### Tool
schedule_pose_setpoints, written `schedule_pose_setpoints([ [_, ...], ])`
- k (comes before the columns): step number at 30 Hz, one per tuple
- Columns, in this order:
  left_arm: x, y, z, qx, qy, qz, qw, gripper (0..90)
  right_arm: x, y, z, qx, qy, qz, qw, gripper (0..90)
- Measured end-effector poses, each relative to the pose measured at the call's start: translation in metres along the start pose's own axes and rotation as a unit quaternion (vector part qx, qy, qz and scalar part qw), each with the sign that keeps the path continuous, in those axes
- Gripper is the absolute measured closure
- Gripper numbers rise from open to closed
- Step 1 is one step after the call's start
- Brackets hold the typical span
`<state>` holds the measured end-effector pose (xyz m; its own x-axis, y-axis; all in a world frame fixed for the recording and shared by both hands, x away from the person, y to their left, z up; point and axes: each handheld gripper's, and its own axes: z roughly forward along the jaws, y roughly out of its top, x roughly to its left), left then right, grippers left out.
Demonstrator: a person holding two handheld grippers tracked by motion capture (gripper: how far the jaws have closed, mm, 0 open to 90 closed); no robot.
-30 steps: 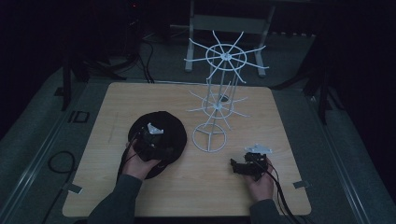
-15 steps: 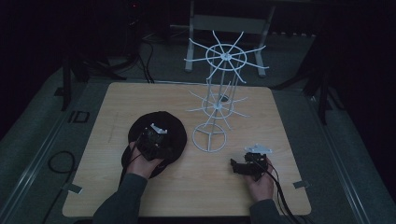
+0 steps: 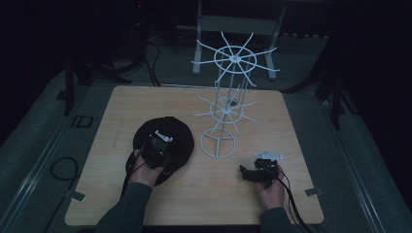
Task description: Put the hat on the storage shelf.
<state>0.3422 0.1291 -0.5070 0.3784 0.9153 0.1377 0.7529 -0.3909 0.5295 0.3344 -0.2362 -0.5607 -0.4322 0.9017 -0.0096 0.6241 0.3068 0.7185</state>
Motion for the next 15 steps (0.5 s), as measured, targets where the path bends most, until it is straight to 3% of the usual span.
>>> schedule_pose_setpoints([
  [3,0.002,0.0,-0.001,-0.002,-0.006,-0.001,1.0,78.5,0.0,0.0,0.0,0.0,0.0,0.0,1.0,11.3],
  [5,0.005,-0.001,-0.005,-0.017,-0.018,-0.013,0.9996,82.9,0.0,0.0,0.0,0.0,0.0,0.0,1.0,11.3],
  [9,0.012,-0.004,-0.01,-0.037,-0.039,-0.032,0.998,84.4,0.0,0.0,0.0,0.0,0.0,0.0,1.0,11.3],
  [15,0.021,-0.005,-0.023,-0.07,-0.058,-0.039,0.9951,84.5,0.0,0.0,0.0,0.0,0.0,0.0,1.0,11.3],
])
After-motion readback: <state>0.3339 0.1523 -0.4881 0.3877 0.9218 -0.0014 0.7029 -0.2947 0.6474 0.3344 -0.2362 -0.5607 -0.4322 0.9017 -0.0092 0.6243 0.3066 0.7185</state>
